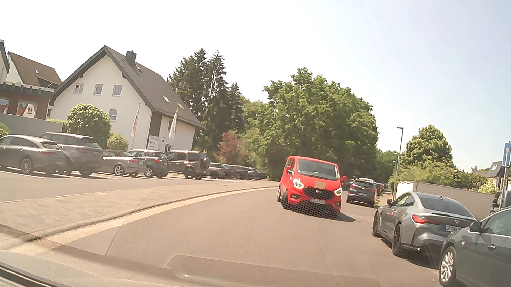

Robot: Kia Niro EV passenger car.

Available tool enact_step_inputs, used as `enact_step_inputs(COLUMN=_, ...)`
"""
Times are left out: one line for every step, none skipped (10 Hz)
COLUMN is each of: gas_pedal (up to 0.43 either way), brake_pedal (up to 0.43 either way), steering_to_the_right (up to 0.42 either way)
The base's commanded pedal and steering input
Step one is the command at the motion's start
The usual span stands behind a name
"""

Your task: Follow the waypoints while adhering to traffic rules and regulations

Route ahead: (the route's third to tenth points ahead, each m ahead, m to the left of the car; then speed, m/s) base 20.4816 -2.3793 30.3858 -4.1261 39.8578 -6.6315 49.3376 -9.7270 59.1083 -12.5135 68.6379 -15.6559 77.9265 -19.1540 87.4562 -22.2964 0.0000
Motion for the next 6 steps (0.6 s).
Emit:
enact_step_inputs(gas_pedal=0.0, brake_pedal=0.213, steering_to_the_right=0.399)
enact_step_inputs(gas_pedal=0.0, brake_pedal=0.213, steering_to_the_right=0.437)
enact_step_inputs(gas_pedal=0.0, brake_pedal=0.207, steering_to_the_right=0.461)
enact_step_inputs(gas_pedal=0.0, brake_pedal=0.207, steering_to_the_right=0.5)
enact_step_inputs(gas_pedal=0.0, brake_pedal=0.207, steering_to_the_right=0.543)
enact_step_inputs(gas_pedal=0.0, brake_pedal=0.207, steering_to_the_right=0.602)
